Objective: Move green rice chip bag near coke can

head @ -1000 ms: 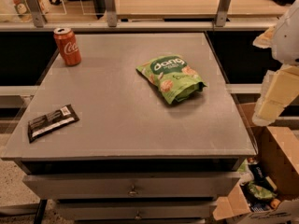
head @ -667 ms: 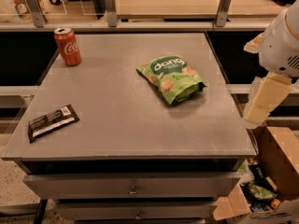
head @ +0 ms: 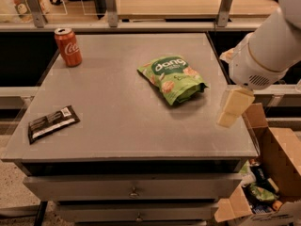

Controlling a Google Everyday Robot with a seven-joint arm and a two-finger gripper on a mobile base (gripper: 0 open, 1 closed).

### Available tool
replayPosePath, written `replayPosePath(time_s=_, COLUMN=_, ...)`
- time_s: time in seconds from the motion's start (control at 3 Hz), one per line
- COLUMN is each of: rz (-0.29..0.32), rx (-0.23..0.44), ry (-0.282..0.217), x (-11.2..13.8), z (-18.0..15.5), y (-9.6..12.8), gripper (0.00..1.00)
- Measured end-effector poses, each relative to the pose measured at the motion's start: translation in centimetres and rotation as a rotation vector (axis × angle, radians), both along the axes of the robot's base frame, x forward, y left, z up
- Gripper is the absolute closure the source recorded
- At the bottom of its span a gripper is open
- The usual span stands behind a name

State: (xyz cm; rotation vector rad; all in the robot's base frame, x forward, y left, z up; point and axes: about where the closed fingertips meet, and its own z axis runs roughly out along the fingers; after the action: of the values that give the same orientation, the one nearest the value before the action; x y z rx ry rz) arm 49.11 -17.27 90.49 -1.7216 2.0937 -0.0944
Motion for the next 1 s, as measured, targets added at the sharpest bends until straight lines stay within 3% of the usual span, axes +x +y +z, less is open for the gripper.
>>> replayPosePath(time_s=0.67, rz=0.054, rx=0.026, ry=-0.064, x=4.9, z=-3.1, y=3.2, gripper=0.0)
replayPosePath(time_s=1.0, rz=0.057, rx=0.034, ry=-0.1, x=7.4, z=-4.3, y=3.5, gripper=0.0)
